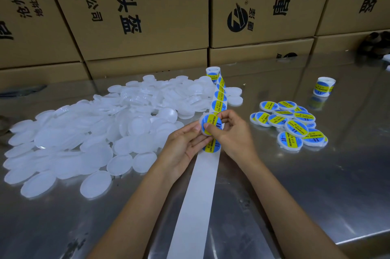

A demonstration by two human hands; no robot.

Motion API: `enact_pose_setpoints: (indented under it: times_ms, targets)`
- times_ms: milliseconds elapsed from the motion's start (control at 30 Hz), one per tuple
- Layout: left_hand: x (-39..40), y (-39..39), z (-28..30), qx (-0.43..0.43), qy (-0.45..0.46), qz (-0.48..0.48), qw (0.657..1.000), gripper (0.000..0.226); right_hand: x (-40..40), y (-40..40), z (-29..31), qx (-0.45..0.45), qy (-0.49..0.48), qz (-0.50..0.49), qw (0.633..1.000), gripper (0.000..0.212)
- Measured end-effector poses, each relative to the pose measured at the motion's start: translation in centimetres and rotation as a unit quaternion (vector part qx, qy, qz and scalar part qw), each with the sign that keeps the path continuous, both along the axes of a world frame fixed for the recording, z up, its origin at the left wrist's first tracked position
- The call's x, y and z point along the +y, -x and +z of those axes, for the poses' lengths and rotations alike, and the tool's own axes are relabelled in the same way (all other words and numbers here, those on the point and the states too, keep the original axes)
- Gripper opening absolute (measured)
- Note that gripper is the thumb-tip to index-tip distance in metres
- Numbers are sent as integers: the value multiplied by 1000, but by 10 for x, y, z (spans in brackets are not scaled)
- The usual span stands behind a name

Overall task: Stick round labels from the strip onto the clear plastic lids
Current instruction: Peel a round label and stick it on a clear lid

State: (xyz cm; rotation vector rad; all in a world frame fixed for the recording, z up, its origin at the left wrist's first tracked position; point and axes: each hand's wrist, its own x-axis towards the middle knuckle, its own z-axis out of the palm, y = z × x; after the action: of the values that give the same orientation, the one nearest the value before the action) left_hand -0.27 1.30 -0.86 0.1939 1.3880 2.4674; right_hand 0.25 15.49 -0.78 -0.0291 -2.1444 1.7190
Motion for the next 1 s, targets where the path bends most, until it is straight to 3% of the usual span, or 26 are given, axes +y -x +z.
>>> enact_pose_setpoints:
  times_ms: [100, 200, 367, 633, 767, 1000]
  targets:
    - [-2, 0, 1, -7, -32, -9, 999, 28, 0, -1, 0, 47, -74, -43, 995, 32]
    - [-4, -1, 2, -13, -55, -20, 998, 29, 0, -4, 0, 45, -53, -24, 997, 51]
    - [-4, -4, 6, -59, -92, -55, 992, 29, -1, -7, -1, 41, -166, 0, 985, 45]
    - [-6, -3, 8, -32, -16, -72, 997, 34, -1, -6, -7, 5, -258, -94, 962, 61]
    - [-4, -4, 6, 22, 48, -45, 998, 30, -2, -7, -7, 15, -248, -83, 965, 64]
    - [0, -8, 5, 47, 128, 47, 990, 28, -1, -2, -8, 24, -188, -51, 981, 64]
